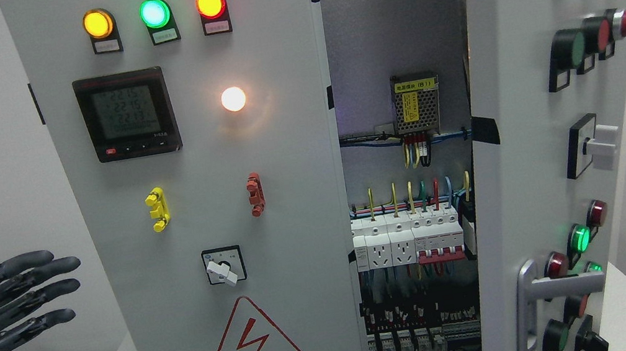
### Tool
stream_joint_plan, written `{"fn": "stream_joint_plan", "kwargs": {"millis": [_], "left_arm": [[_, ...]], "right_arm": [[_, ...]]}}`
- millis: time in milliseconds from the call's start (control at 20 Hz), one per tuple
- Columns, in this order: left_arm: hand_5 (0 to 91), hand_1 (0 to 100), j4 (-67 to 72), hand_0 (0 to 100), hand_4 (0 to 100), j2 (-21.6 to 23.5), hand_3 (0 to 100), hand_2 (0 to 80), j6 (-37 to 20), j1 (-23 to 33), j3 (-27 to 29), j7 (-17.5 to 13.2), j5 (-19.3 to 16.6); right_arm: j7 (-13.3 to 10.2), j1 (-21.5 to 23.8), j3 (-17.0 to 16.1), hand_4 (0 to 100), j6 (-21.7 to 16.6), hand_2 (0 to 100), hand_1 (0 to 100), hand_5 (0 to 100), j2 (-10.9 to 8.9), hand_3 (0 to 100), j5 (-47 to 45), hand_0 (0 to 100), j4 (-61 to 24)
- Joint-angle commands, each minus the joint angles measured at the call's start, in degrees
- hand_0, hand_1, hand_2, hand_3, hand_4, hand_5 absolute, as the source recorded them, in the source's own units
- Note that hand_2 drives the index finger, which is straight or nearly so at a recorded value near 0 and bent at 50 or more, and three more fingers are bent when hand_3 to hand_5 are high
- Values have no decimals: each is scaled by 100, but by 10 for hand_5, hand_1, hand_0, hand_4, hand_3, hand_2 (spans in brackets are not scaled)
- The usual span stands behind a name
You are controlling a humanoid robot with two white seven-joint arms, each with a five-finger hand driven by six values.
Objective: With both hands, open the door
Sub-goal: 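Raise the left hand toward the gap at the ajar door's edge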
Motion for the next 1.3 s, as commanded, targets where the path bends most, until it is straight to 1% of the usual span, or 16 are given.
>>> {"fn": "stream_joint_plan", "kwargs": {"millis": [0, 100, 200, 300, 401, 501, 651, 701, 851, 952, 1002, 1102, 1252], "left_arm": [[0, 0, 168, 0, 0, -640, 0, 0, 299, -2231, -3090, 8, -299], [0, 0, 194, 0, 0, -789, 0, 0, 307, -2565, -3486, 8, -246], [0, 0, 325, 0, 0, -1026, 0, 0, 307, -3126, -4074, 8, -220], [0, 0, 343, 0, 0, -1132, 0, 0, 299, -3750, -4733, 8, 42], [0, 0, 343, 0, 0, -1255, 0, 0, 299, -4226, -5270, 8, 254], [0, 0, 343, 0, 0, -1466, 0, 0, 290, -4595, -5683, 17, 281], [0, 0, 361, 0, 0, -1651, 0, 0, 281, -5175, -6403, 26, 334], [0, 0, 405, 0, 0, -1756, 0, 0, 281, -5429, -6702, 26, 421], [0, 0, 650, 0, 0, -2063, 0, 0, 263, -6238, -7607, 43, 913], [0, 0, 861, 0, 0, -2335, 0, 0, 255, -6547, -7899, 43, 1080], [0, 0, 940, 0, 0, -2441, 0, 0, 263, -6627, -7952, 43, 1142], [0, 0, 1011, 0, 0, -2669, 0, 0, 255, -6663, -7953, 35, 1213], [0, 0, 1099, 0, 0, -2934, 0, 0, 246, -6645, -7926, 43, 1213]], "right_arm": [[-2, 8, 0, 0, 1, 0, 0, 0, 3, 0, 0, 383, 0], [-2, -1, 0, 0, 1, 0, 0, 0, 3, 0, 0, 383, 0], [-2, -1, 0, 0, 1, 0, 0, 0, 3, 0, 0, 383, 0], [-2, -1, 0, 0, 1, 0, 0, 0, 3, 0, 0, 383, 0], [-2, -1, 0, 0, 1, 0, 0, 0, 3, 0, 0, 383, 0], [-2, -1, 0, 0, 1, 0, 0, 0, 3, 0, 0, 383, 0], [-2, -1, 0, 0, 1, 0, 0, 0, -6, 0, 0, 383, 0], [-2, -1, 0, 0, 1, 0, 0, 0, -6, 0, 0, 383, 0], [-2, -1, 0, 0, 1, 0, 0, 0, 3, 0, 0, 383, 0], [-2, -1, 0, 0, 1, 0, 0, 0, 3, 0, 0, 383, 0], [-2, 8, 0, 0, 1, 0, 0, 0, -6, 0, 0, 383, 0], [-2, -1, 0, 0, 1, 0, 0, 0, 3, 0, 0, 383, 0], [-2, -1, 0, 0, 1, 0, 0, 0, -6, 0, 0, 383, 0]]}}
